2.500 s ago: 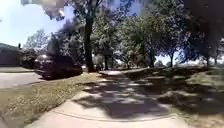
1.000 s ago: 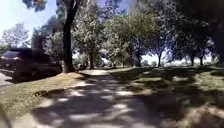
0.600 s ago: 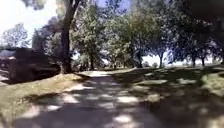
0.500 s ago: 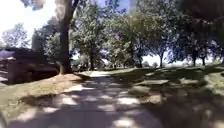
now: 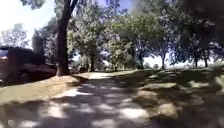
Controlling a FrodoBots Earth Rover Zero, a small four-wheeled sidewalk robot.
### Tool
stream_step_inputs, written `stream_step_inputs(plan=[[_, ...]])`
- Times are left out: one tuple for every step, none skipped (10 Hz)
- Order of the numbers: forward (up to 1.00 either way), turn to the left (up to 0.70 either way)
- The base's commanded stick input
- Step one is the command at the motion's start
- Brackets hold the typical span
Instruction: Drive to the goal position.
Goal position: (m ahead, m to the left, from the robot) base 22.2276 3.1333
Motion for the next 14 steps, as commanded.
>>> stream_step_inputs(plan=[[0.0, 0.12], [0.0, 0.0], [0.0, 0.0], [0.0, 0.0], [0.0, 0.0], [0.0, 0.0], [0.0, 0.0], [-0.04, 0.0], [-0.06, 0.0], [-0.05, 0.0], [-0.03, 0.0], [0.0, 0.0], [0.83, 0.0], [0.85, 0.12]])
